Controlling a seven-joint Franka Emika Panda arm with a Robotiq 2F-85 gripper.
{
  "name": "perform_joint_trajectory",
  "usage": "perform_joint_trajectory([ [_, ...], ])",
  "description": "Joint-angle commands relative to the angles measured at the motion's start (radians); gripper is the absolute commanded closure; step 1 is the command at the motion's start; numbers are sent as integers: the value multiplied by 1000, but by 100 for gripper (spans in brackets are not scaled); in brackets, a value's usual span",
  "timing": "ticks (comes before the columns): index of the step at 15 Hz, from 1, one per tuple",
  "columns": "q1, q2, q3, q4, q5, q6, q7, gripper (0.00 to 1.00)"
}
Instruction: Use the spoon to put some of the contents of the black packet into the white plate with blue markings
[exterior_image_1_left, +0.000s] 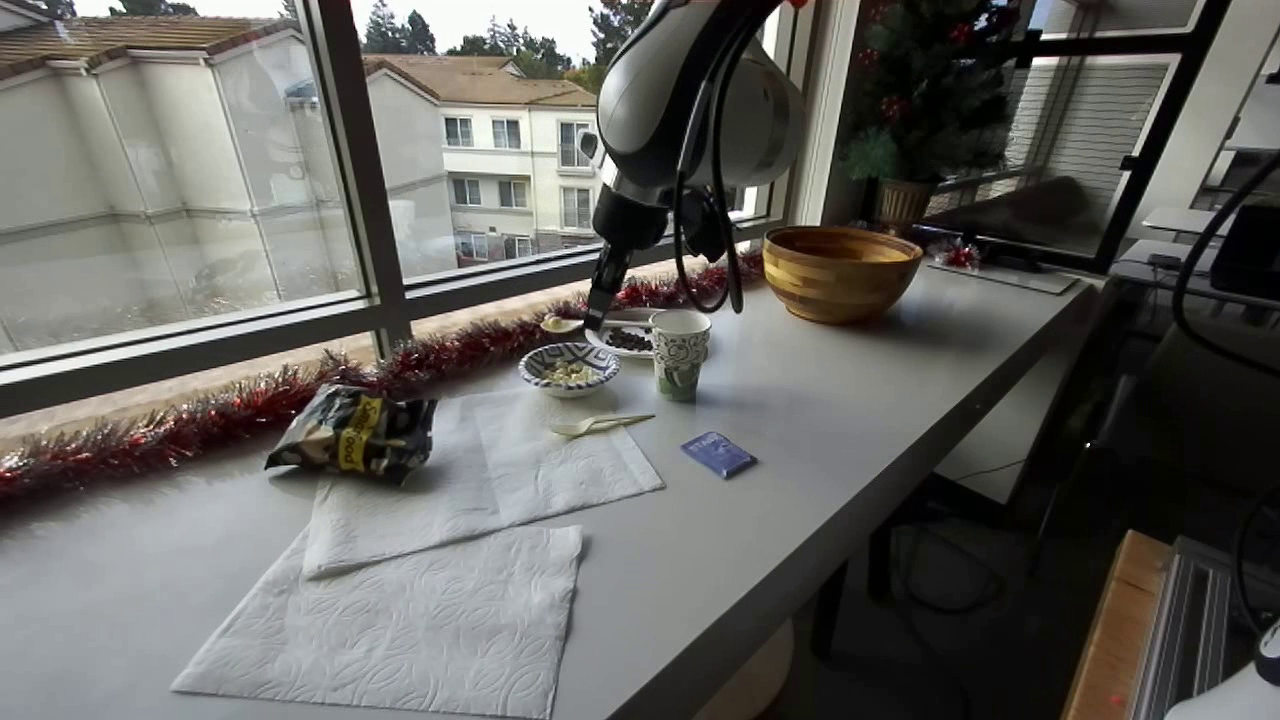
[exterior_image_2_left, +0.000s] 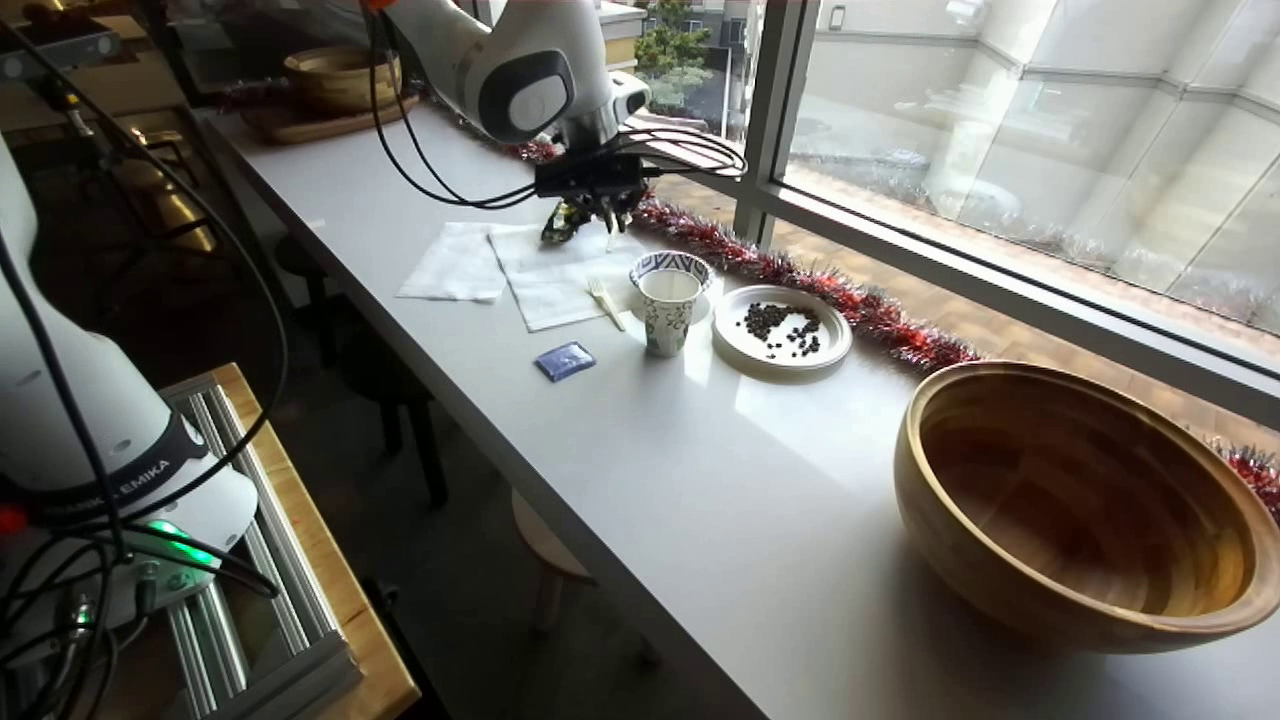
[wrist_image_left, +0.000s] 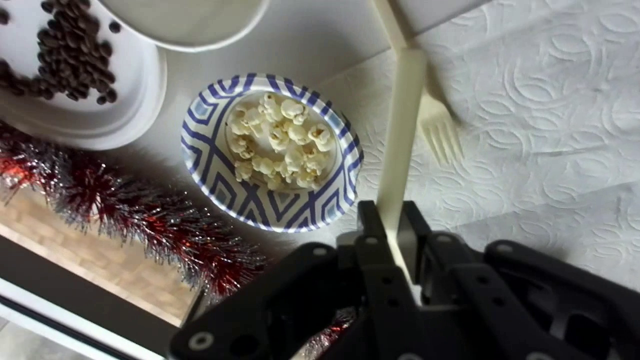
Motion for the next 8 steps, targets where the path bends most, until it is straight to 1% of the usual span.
perform_joint_trajectory([
  [1,15,2,-34,-1,-55,0,80,86],
  [2,31,2,-64,-3,-89,-1,134,86],
  [3,39,2,-78,-4,-102,-1,159,86],
  [5,45,2,-84,-5,-107,-1,175,86],
  [6,47,2,-84,-5,-107,-1,177,97],
  [7,62,7,-98,8,-121,-18,208,97],
  [8,87,20,-130,26,-156,-25,256,97],
])
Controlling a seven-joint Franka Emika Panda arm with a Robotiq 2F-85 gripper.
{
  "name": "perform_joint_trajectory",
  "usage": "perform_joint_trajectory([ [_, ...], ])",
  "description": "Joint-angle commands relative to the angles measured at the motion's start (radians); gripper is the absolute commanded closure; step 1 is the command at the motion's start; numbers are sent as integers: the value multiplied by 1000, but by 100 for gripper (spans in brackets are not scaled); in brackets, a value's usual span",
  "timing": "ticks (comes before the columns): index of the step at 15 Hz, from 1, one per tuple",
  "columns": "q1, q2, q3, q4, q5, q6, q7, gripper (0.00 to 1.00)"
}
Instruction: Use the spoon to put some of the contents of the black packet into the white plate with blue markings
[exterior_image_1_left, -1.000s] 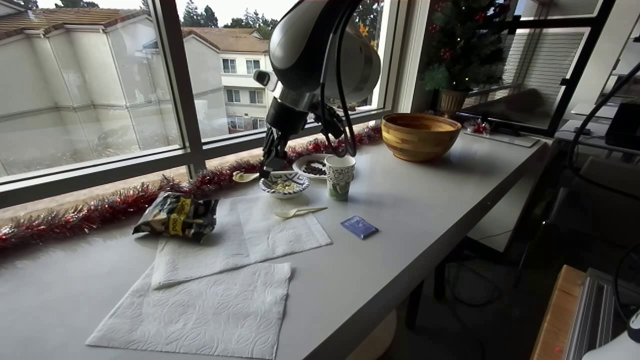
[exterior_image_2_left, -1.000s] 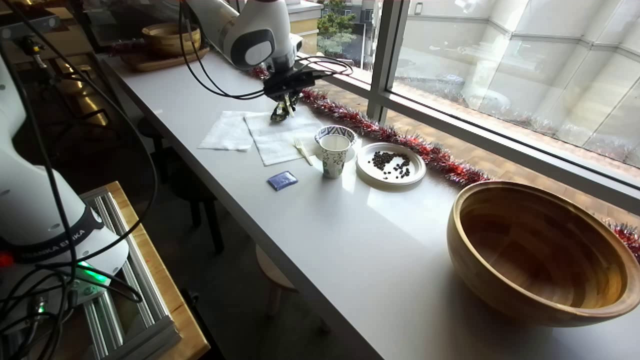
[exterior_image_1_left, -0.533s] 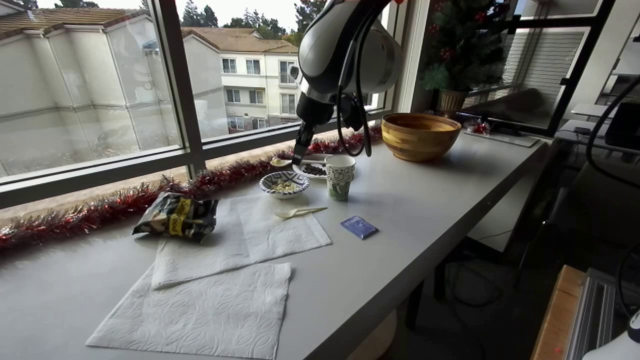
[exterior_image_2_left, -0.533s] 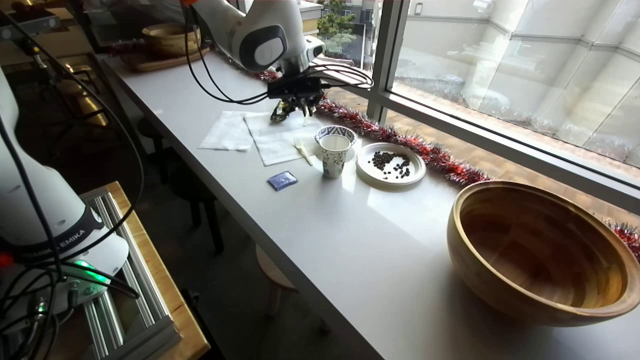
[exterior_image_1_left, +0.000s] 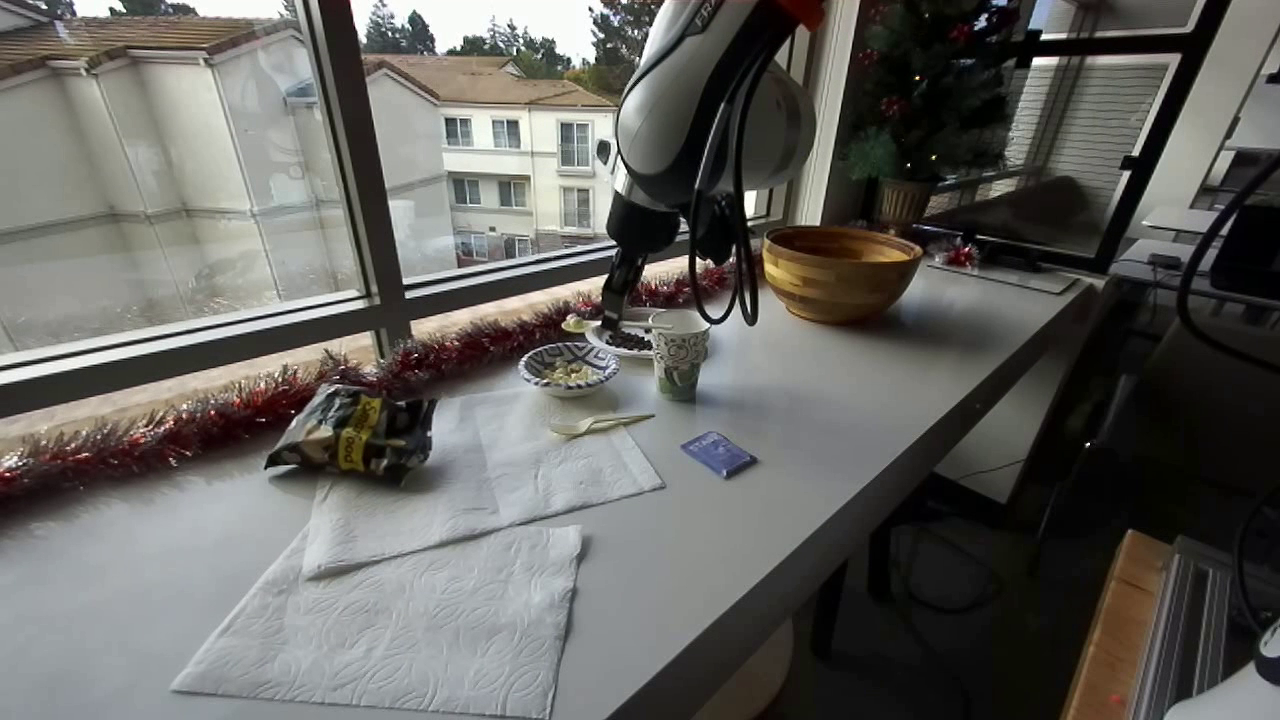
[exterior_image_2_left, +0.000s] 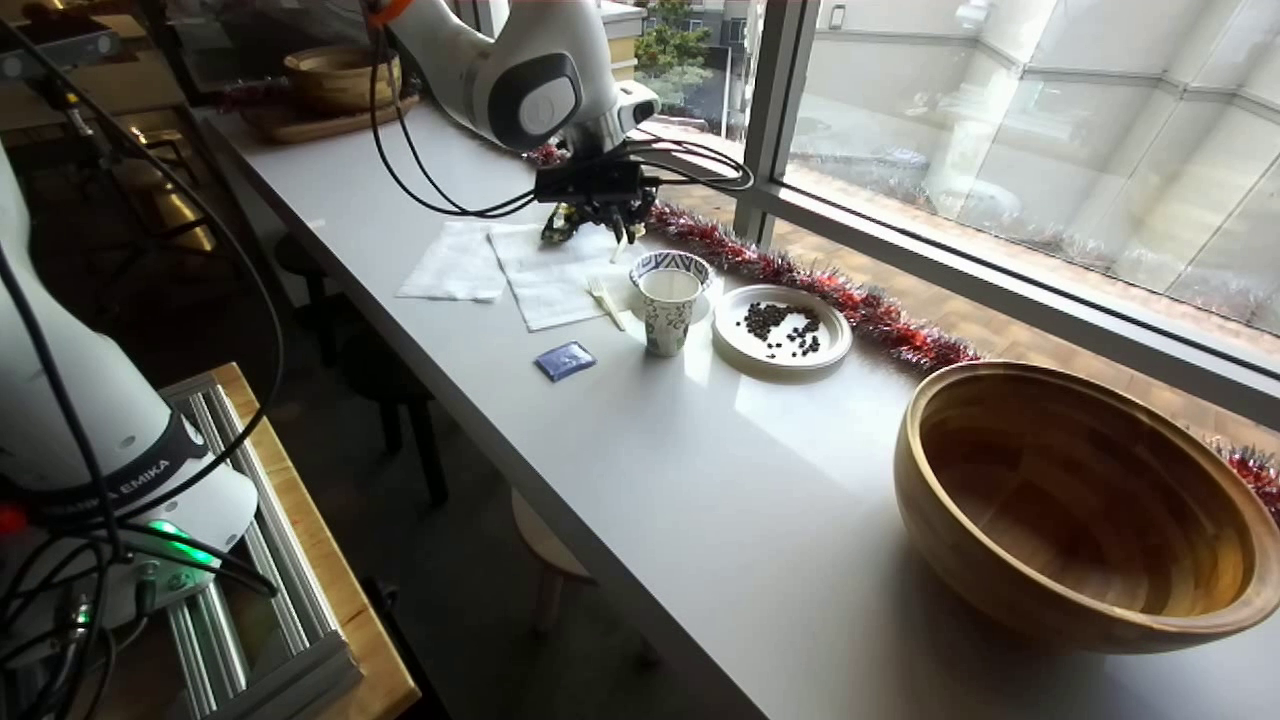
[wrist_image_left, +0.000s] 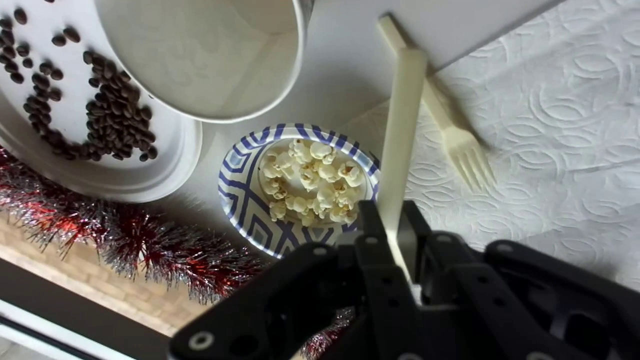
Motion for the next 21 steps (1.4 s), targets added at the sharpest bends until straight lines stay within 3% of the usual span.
perform_joint_trajectory([
  [1,30,26,-45,47,-93,-47,122,97],
  [6,98,79,-140,129,-256,-122,323,97],
  [10,151,137,-175,203,-356,-185,422,97],
  [15,278,210,-275,314,-583,-297,607,97],
  [21,337,282,-268,411,-825,-451,723,97],
])
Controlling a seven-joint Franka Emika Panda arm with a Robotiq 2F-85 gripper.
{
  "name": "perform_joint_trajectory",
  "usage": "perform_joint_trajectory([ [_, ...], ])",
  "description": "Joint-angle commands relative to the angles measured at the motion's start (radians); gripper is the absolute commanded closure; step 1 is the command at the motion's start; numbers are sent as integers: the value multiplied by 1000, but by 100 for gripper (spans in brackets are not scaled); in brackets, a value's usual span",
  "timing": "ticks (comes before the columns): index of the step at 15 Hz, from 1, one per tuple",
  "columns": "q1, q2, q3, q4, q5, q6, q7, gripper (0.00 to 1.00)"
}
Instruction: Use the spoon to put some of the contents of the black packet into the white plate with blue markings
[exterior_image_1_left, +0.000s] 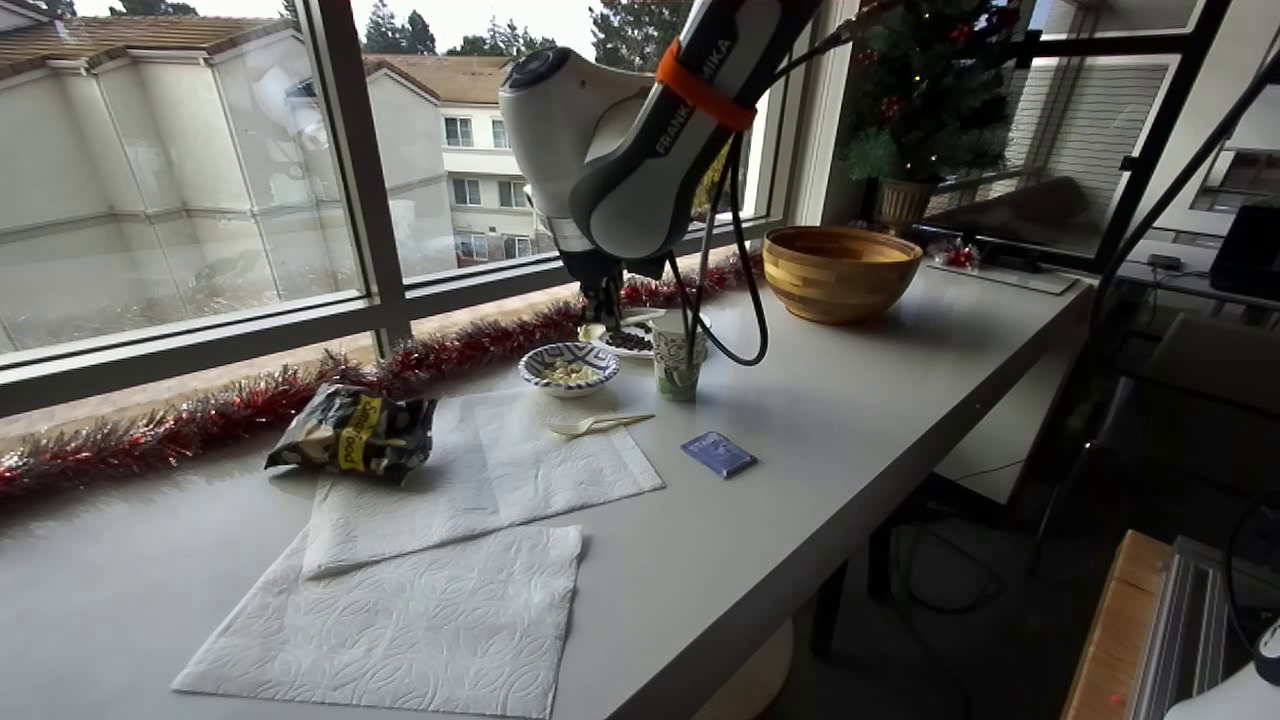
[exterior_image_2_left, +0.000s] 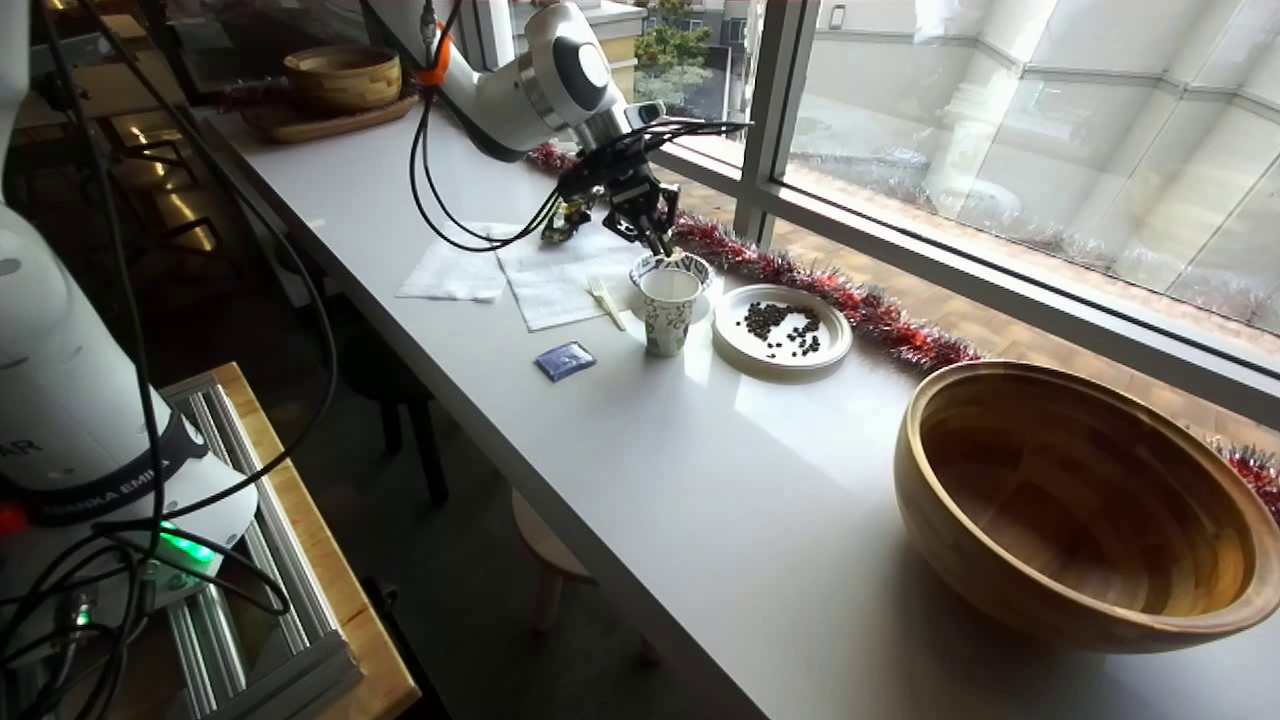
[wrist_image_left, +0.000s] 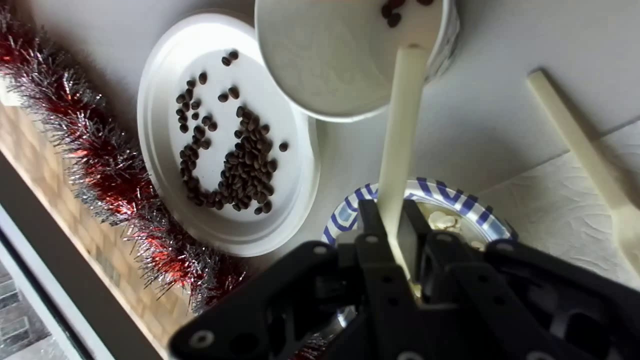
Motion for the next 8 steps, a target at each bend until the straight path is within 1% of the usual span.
perform_joint_trajectory([
  [1,35,61,2,79,-167,-82,88,97],
  [3,41,73,15,95,-251,-109,121,97],
  [5,32,77,38,101,-299,-133,144,97],
  [7,2,51,82,85,-282,-107,143,97],
  [8,-15,29,106,71,-259,-71,140,97],
])
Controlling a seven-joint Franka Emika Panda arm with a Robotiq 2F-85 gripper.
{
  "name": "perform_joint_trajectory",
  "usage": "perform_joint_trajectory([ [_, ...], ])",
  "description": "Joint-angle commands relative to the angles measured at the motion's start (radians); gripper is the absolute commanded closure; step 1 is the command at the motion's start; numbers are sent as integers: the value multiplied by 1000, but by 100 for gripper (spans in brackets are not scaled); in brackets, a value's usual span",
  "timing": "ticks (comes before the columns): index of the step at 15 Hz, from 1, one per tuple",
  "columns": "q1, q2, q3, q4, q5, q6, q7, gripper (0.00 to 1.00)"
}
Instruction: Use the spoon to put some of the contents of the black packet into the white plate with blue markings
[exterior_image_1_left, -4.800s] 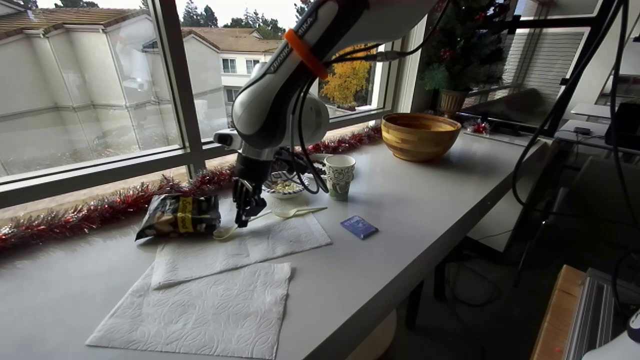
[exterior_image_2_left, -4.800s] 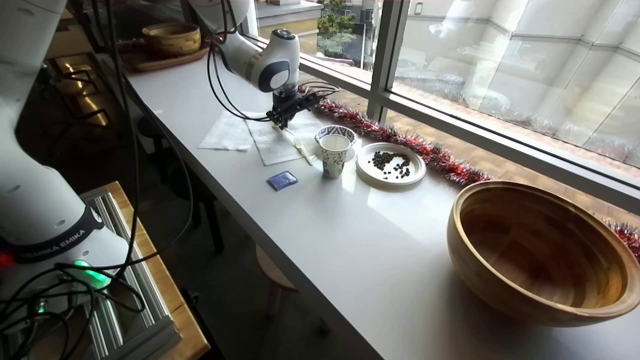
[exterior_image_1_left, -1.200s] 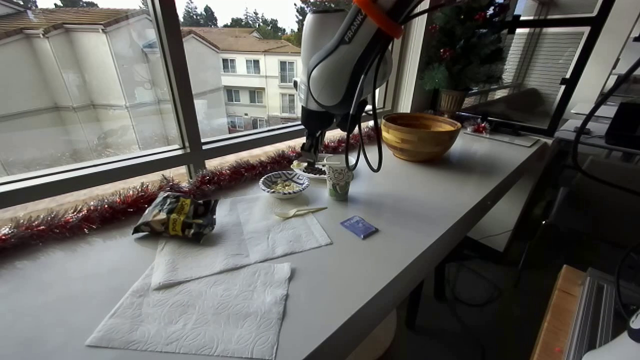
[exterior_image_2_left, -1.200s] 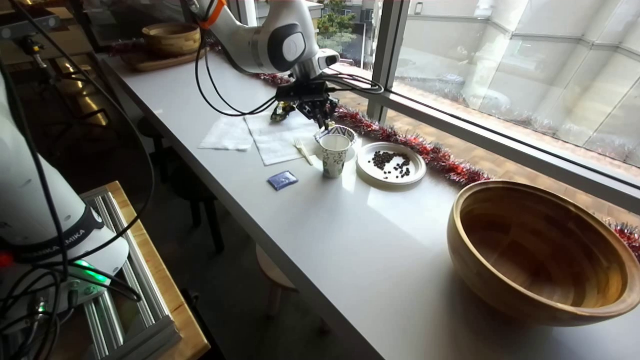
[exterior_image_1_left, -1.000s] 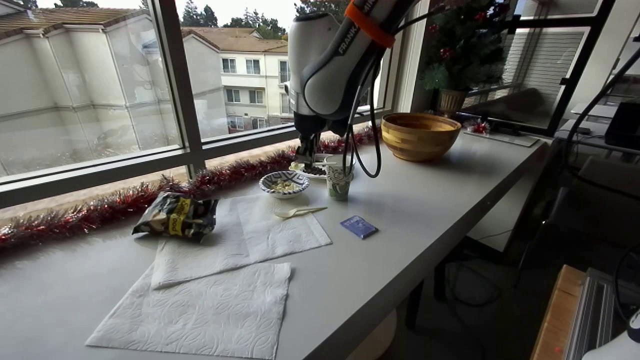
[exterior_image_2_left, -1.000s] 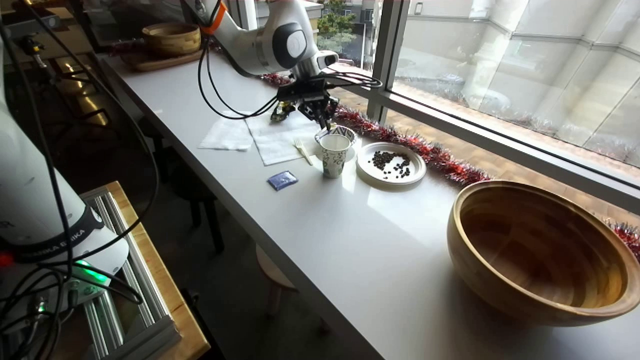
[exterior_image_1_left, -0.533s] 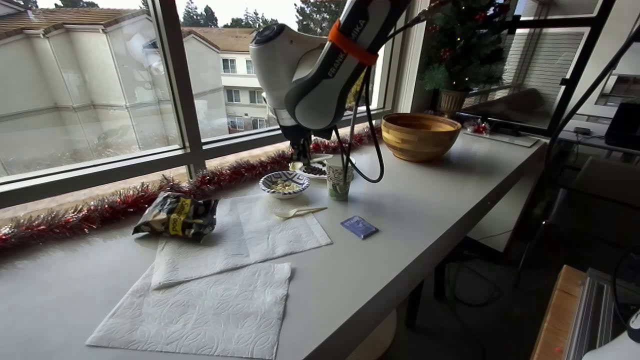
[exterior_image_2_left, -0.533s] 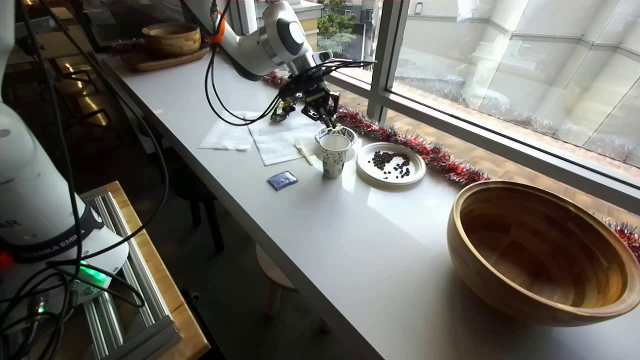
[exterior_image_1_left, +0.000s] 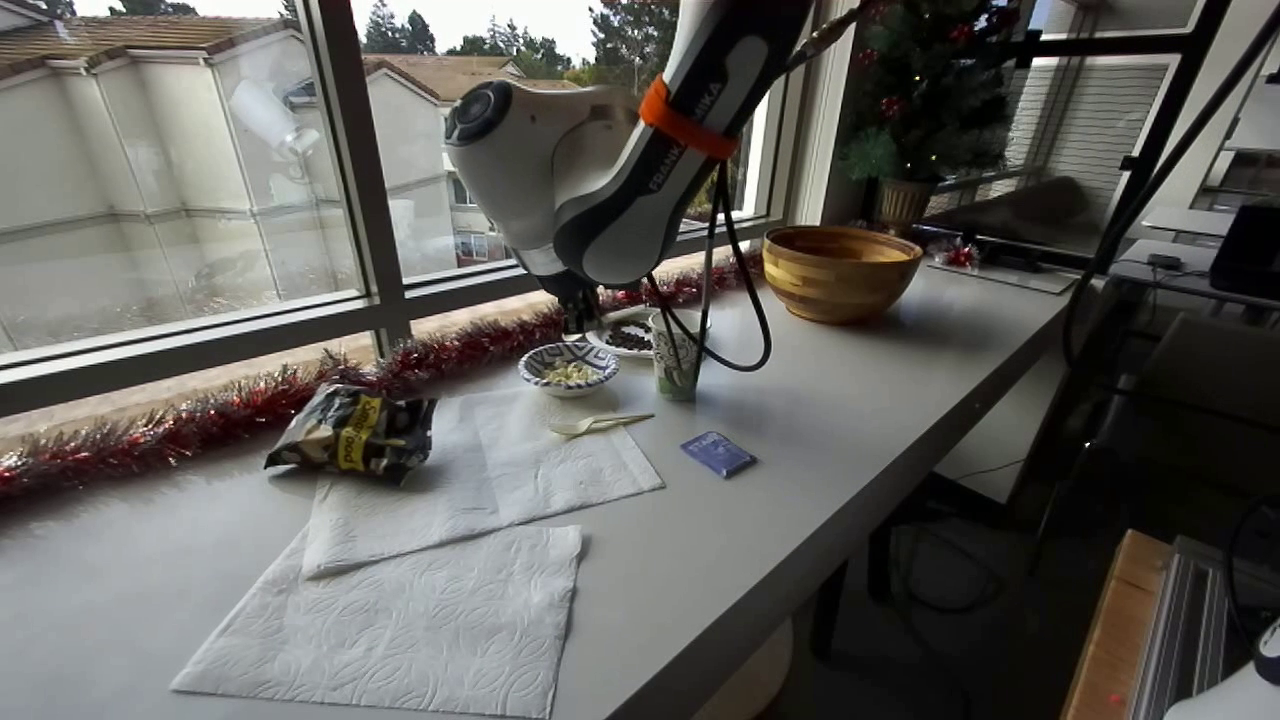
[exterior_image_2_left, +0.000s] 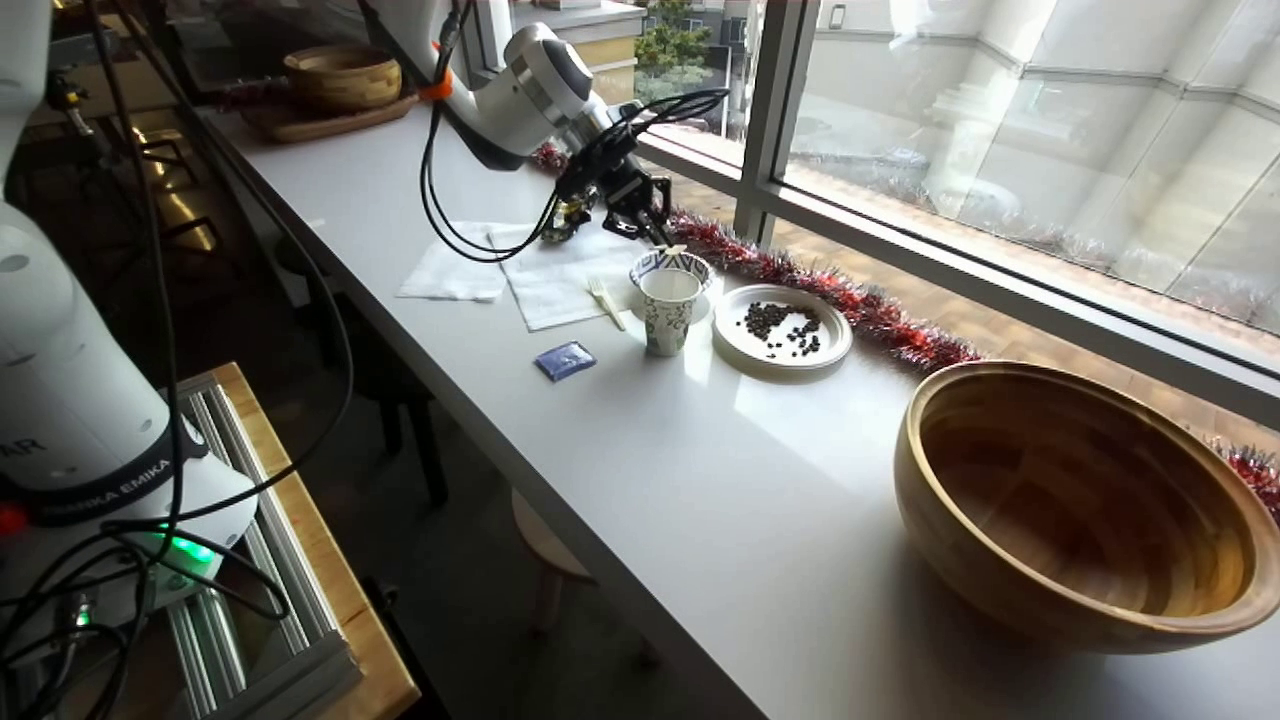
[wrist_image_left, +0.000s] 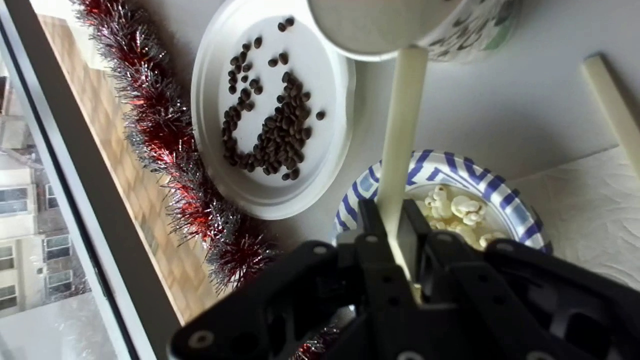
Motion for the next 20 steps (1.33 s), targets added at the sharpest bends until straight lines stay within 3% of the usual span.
perform_joint_trajectory([
  [1,-62,-53,85,-18,11,71,19,97],
  [5,-120,-86,154,-42,94,247,8,97],
  [9,-162,-15,185,-22,232,402,-40,97],
  [12,-194,43,206,-34,355,520,-111,97],
  [14,-236,73,257,-50,452,583,-210,97],
  [17,-292,115,342,-61,573,606,-369,97],
  [20,-321,141,380,-56,629,576,-463,97],
])
